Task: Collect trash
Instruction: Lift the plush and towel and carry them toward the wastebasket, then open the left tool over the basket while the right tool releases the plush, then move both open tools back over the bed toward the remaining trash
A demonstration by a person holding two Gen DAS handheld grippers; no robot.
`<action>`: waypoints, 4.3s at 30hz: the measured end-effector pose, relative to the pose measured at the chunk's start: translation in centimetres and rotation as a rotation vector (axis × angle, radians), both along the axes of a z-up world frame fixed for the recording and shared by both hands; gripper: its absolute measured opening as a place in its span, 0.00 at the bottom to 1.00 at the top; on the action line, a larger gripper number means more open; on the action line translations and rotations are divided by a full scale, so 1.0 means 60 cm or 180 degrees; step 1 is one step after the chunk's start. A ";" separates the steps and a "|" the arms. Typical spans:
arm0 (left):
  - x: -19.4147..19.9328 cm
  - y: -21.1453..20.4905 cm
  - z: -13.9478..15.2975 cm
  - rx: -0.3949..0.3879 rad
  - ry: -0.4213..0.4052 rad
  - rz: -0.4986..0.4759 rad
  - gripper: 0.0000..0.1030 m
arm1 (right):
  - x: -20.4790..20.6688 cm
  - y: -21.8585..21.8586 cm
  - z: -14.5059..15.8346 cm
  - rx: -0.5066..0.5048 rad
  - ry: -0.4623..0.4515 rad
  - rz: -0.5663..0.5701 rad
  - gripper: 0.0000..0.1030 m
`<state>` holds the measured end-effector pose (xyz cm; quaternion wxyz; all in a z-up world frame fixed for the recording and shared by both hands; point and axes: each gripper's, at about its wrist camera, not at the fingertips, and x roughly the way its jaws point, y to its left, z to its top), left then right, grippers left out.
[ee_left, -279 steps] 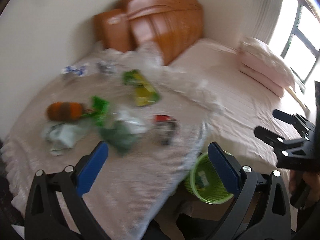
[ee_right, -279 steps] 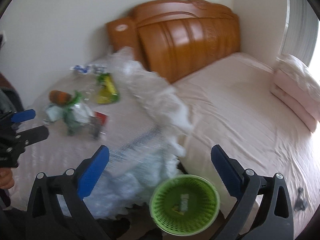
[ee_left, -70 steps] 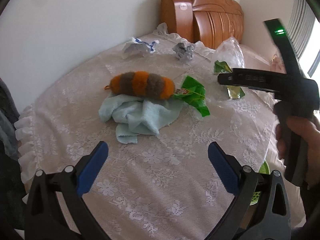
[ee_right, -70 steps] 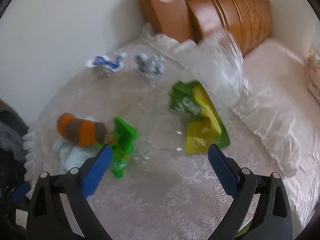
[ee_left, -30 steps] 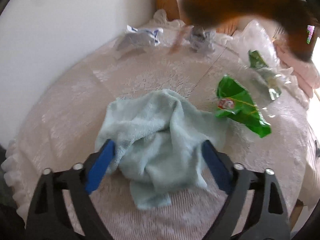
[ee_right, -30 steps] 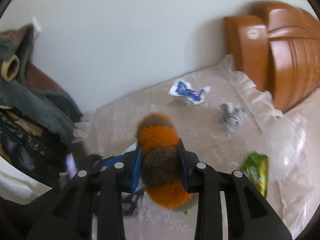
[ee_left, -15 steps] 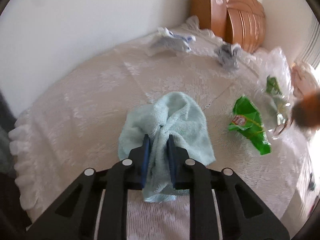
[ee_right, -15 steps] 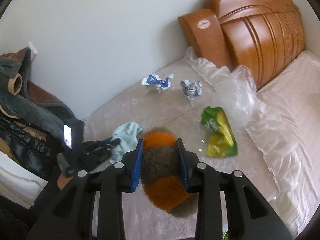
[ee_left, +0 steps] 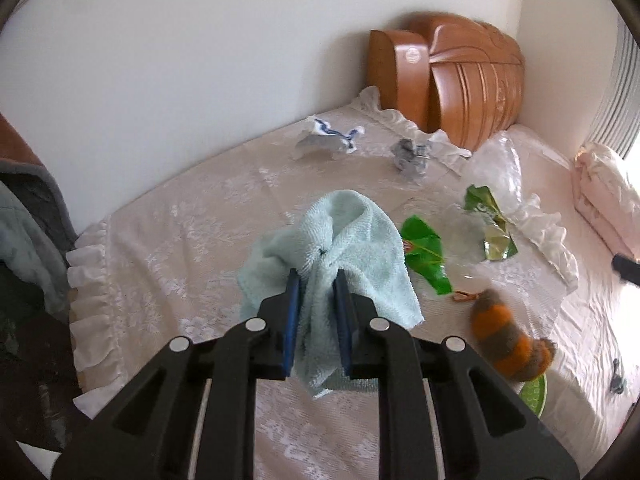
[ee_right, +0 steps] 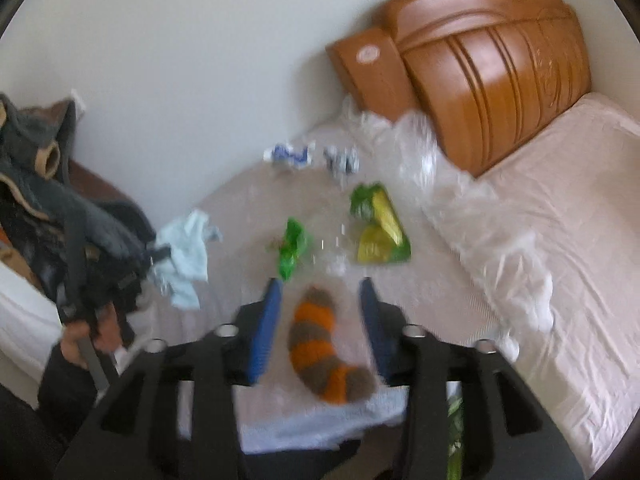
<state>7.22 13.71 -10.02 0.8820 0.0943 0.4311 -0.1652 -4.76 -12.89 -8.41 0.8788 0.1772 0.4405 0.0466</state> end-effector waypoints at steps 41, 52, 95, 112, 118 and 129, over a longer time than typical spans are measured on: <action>-0.203 -0.266 0.009 -0.0186 0.0221 -0.1841 0.16 | -0.231 -0.140 0.004 0.0490 0.0027 -0.0833 0.26; -0.373 -0.498 -0.106 0.0062 0.0905 -0.2931 0.18 | -0.474 -0.273 0.004 0.0387 0.0057 -0.1755 0.26; -0.277 -0.397 -0.044 0.0132 0.0451 -0.1973 0.93 | -0.353 -0.228 -0.126 -0.0240 0.0764 -0.1768 0.98; -0.156 -0.257 -0.051 0.0148 0.0392 -0.1127 0.93 | -0.218 -0.145 -0.100 -0.0391 0.0692 -0.1217 0.98; -0.102 -0.180 -0.059 0.0147 0.0418 -0.0780 0.93 | -0.120 -0.083 -0.098 -0.0347 0.0602 -0.0891 0.98; -0.033 -0.066 -0.072 0.0061 0.0509 -0.0349 0.93 | 0.085 0.022 -0.098 -0.0229 0.0453 -0.0412 0.98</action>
